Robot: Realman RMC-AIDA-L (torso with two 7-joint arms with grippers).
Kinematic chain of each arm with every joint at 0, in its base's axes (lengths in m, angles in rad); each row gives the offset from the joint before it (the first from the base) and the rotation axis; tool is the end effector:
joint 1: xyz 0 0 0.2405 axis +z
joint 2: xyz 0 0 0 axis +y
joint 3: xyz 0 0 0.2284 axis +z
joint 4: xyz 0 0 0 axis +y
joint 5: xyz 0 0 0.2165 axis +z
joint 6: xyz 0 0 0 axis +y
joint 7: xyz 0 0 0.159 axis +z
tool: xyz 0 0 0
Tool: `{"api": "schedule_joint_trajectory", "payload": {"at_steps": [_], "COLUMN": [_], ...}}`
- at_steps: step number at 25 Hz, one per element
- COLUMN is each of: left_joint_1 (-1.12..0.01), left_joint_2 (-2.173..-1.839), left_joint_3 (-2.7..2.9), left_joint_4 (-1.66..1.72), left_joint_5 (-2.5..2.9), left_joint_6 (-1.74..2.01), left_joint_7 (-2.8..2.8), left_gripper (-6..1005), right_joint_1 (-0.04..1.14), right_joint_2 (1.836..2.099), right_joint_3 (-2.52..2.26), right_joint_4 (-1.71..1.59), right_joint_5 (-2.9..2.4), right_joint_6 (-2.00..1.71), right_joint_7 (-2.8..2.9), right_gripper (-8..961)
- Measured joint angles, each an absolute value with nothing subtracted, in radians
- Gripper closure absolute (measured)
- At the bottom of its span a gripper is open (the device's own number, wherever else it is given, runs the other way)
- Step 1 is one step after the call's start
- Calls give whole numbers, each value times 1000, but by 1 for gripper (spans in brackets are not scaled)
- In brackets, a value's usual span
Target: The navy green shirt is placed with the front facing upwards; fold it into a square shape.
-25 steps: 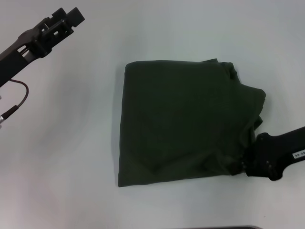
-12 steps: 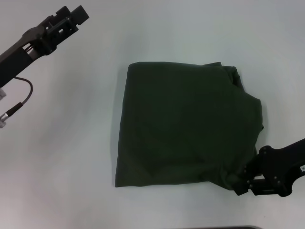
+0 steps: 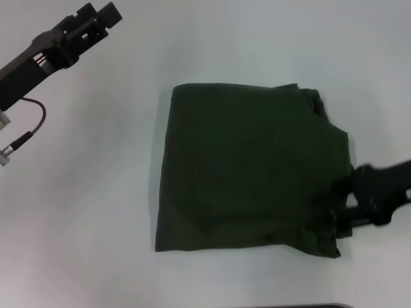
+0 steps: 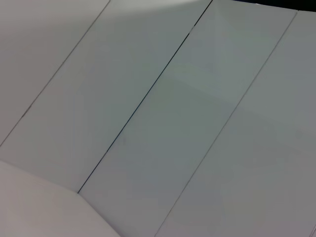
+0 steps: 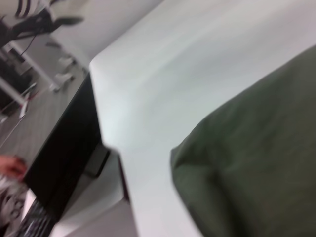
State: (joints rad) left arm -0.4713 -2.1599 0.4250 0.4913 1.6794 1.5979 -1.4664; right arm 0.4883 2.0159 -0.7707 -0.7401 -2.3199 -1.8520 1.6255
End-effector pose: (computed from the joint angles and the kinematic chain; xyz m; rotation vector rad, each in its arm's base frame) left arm -0.2386 0.3225 0.0153 -2.1597 -0.9948 -1.3837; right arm 0.2700 0.2654 0.0124 2.8675 -0.9141 -0.2589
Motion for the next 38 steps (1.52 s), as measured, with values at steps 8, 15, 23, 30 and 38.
{"api": "schedule_joint_trajectory", "payload": {"at_steps": [8,15,23,30,38], "left_joint_1": [-476,-467,-465,-471,-473], "left_joint_2": [-2160,-2158,-2157,-2155,-2155], "left_joint_3": [435,447,446,446,446], "left_joint_4": [492,490,496,497,497], "left_joint_5": [1686,1694,1694,1693,1693], "left_joint_6": [1584,1584,1584,1584,1574], "left_joint_7": [-1439,-1386,-1384,-1381,-1379], "left_gripper": [96,96,96,96,96], "right_joint_1": [525,527,511,507,465], "right_joint_2": [2010,2008,2015,2002,1979], "right_joint_3": [-616,-544,-478,-456,-465], "right_joint_4": [-765,-762,-766,-741,-728], "right_joint_5": [-2310,-2237,-2178,-2176,-2189], "right_joint_6": [-1859,-1853,-1759,-1651,-1624], "right_joint_7": [1643,1632,1612,1644,1794], "right_gripper": [485,449,384,364,358]}}
